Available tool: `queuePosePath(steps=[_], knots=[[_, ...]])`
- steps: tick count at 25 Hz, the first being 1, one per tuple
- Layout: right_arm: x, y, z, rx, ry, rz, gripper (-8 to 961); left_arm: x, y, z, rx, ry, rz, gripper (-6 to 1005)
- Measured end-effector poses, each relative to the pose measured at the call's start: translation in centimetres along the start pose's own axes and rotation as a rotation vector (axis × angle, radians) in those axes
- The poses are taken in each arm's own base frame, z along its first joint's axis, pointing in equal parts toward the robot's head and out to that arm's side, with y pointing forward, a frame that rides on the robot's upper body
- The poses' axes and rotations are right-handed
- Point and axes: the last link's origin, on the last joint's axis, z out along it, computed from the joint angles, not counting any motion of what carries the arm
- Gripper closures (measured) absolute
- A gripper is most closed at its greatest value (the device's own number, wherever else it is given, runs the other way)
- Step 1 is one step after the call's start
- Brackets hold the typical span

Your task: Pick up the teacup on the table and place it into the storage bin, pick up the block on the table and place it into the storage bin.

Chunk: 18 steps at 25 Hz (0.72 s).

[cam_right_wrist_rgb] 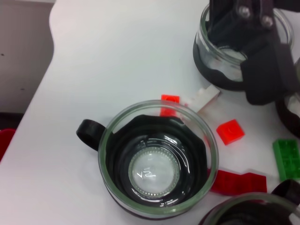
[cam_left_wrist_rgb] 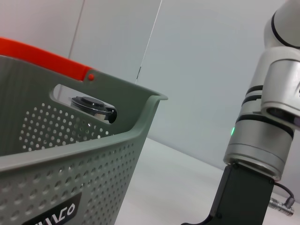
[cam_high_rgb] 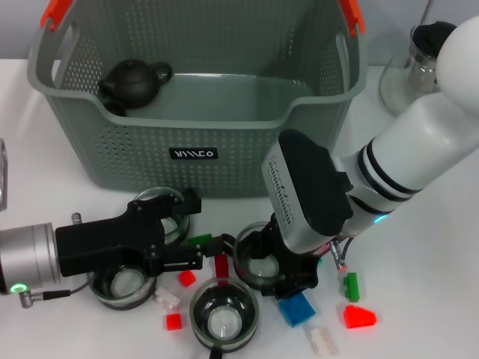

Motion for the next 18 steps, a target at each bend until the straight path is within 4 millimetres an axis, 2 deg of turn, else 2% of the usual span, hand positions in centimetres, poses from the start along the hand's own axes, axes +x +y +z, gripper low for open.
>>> queuePosePath(steps=[7, 9, 18], knots=[[-0.37, -0.09, 0.17, 0.002, 0.015, 0.035, 424, -0.11, 0.03, -0.09, 0.003, 0.0, -0.002, 127], [-0.59, -0.23, 0.07, 0.002, 0.017, 0.053, 637, -0.2, 0.07, -0.15, 0.004, -0.001, -0.002, 127], [-0.45, -0.07, -0.12, -0.02, 0.03, 0.089, 820, -0.28, 0.09, -0.24, 0.007, 0.0, 0.004, 126]])
